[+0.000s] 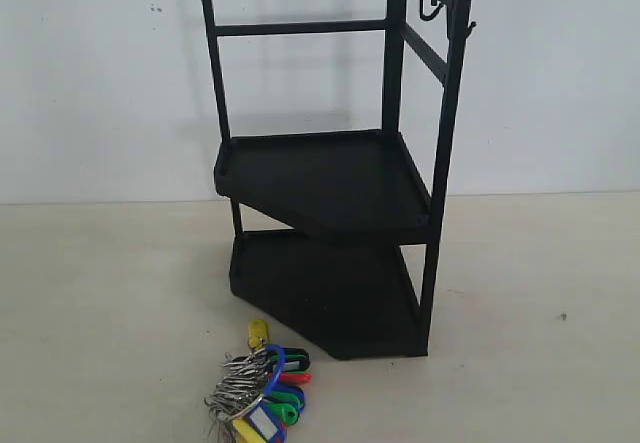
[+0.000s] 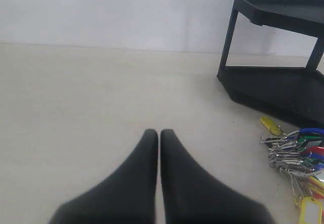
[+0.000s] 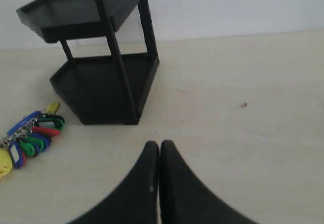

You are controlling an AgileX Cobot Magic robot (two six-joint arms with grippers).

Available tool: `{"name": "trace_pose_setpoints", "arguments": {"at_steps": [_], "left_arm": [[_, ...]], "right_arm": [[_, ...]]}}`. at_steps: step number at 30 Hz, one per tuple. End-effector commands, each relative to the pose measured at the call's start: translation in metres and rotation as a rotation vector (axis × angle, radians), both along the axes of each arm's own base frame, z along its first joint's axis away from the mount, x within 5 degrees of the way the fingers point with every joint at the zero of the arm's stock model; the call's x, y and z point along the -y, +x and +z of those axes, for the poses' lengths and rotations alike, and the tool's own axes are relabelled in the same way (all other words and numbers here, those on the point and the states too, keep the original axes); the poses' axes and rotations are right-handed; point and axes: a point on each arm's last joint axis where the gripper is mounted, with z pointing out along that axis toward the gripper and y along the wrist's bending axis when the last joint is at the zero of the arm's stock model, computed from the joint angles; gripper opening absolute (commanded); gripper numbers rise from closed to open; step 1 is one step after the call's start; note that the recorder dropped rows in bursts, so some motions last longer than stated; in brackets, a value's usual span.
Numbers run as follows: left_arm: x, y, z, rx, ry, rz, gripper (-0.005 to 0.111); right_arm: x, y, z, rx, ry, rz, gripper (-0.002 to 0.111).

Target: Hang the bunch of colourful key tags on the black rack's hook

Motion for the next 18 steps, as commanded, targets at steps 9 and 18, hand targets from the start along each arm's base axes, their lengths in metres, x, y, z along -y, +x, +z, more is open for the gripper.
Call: {"name": "trace_pose_setpoints", "arguments": {"at_steps": [9,18], "left_arm": [[0.0,0.0,0.0,0.008,0.008,0.003,0.004],[0.0,0.0,0.0,0.008,0.008,0.003,0.004]], "right_arm": [[0.01,-0.015,0.074,0.827,0.276,-0.059,0.0],[0.009,-0.036,0.177,0.451,0.172,-0.033,0.0]]}}
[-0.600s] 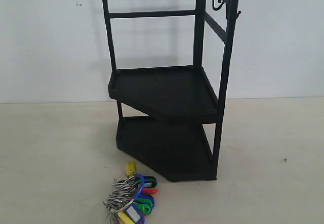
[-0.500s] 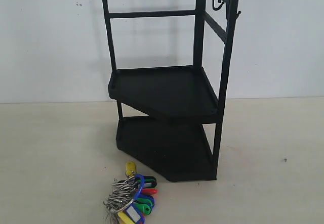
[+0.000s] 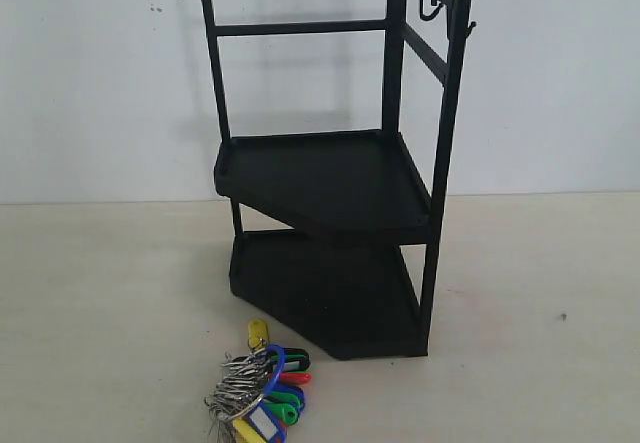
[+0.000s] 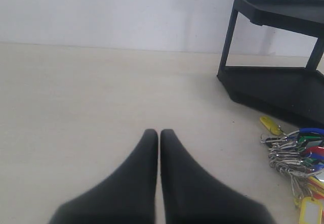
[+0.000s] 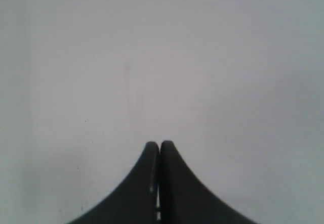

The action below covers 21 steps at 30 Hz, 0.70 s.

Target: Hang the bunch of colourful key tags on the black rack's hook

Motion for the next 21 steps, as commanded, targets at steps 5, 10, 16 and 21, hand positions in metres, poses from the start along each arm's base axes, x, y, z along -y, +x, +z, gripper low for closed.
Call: {"name": "trace_pose_setpoints", "arguments": {"at_steps": [5,10,16,21], "left_arm": [[0.0,0.0,0.0,0.008,0.008,0.003,0.004],[0.0,0.0,0.0,0.008,0.008,0.003,0.004],[0.0,0.0,0.0,0.008,0.008,0.003,0.004],[0.0,0.0,0.0,0.008,0.008,0.003,0.004]], "right_arm": [[-0.029,0.036,-0.002,-1.183,-0.217,0.263,0.0],[-0.061,0.071,-0.026,-1.223,-0.373,0.604,0.0],[-0.08,0.11,-0.038,-1.205,-0.366,0.793,0.0],[-0.09,0.155,-0.063,-1.285,-0.265,0.833,0.0]]}}
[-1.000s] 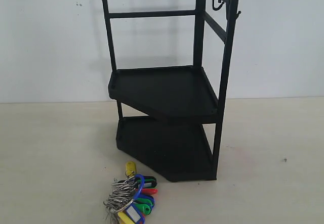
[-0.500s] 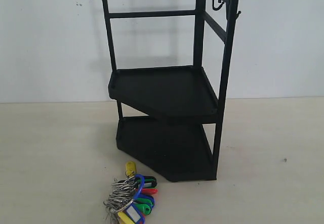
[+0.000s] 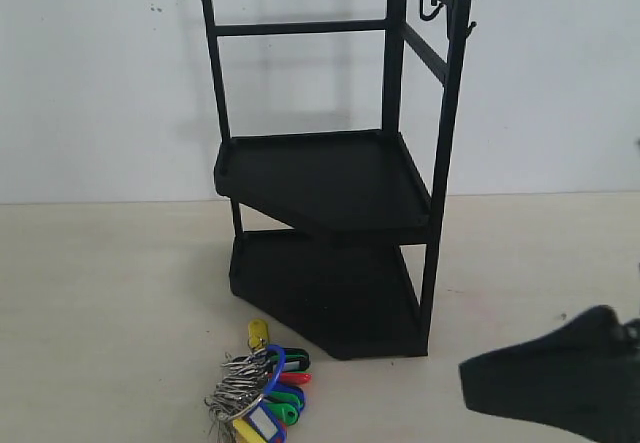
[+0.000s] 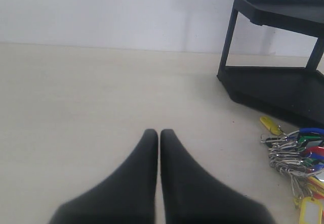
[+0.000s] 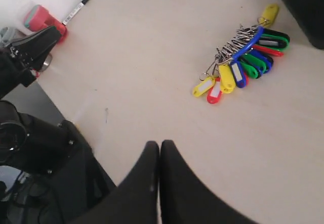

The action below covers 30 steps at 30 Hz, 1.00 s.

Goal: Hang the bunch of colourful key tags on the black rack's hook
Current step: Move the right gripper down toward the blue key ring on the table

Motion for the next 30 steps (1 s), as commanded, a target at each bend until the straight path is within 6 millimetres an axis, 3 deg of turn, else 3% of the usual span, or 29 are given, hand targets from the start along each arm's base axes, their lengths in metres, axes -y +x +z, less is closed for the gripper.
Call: {"name": "trace_pose_setpoints", "arguments": {"at_steps": [1,5,12,20,25,30], "left_arm": [[0.0,0.0,0.0,0.008,0.008,0.003,0.004],[0.0,0.0,0.0,0.008,0.008,0.003,0.004],[0.0,0.0,0.0,0.008,0.008,0.003,0.004],[0.0,0.0,0.0,0.008,0.008,0.003,0.004],[0.0,0.0,0.0,0.008,0.008,0.003,0.004],[0.0,0.0,0.0,0.008,0.008,0.003,0.004]], "right_arm": [[-0.007,0.041,-0.025,-0.086,0.051,-0.04,0.0],[-0.019,0.065,-0.049,-0.178,0.097,-0.012,0.004],[-0.06,0.104,-0.088,-0.21,-0.064,-0.076,0.04],[-0.101,0.16,-0.12,-0.299,-0.072,-0.113,0.04],[-0.111,0.178,-0.147,-0.366,-0.068,-0.127,0.04],[-0.114,0.187,-0.154,-0.373,-0.049,-0.159,0.041]]}}
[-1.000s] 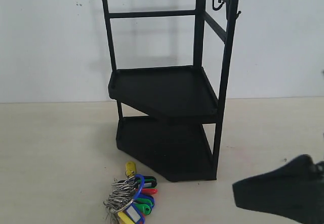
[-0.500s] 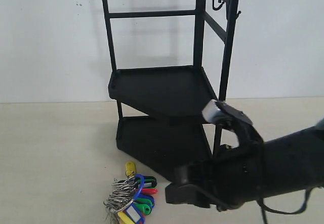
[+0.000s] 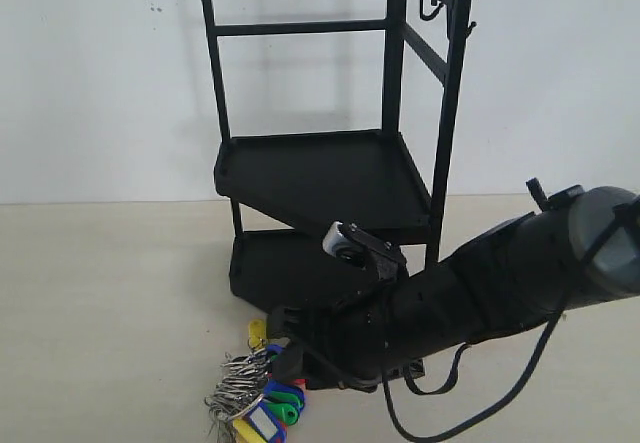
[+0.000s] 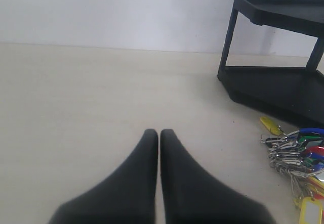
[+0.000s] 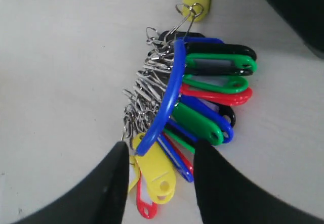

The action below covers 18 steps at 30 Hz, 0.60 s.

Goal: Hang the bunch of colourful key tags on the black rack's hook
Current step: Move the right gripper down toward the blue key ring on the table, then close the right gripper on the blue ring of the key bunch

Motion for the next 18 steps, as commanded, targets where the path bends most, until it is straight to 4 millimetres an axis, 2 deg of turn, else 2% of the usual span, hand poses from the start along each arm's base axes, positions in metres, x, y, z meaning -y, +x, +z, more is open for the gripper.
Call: {"name": "trace_pose_setpoints", "arguments": {"at_steps": [1,8,14,18], "left_arm": [[0.0,0.0,0.0,0.008,0.008,0.003,0.004],[0.0,0.0,0.0,0.008,0.008,0.003,0.004],[0.0,0.0,0.0,0.008,0.008,0.003,0.004],[0.0,0.0,0.0,0.008,0.008,0.003,0.004]], "right_arm": [[-0.007,0.007,-0.002,0.007,0.024,-0.006,0.041],[-0.024,0.014,-0.006,0.046,-0.018,-0.033,0.041],[-0.029,0.023,-0.014,0.035,-0.011,-0.065,0.041],[-0.033,0.022,-0.022,0.012,-0.006,-0.067,0.041]]}}
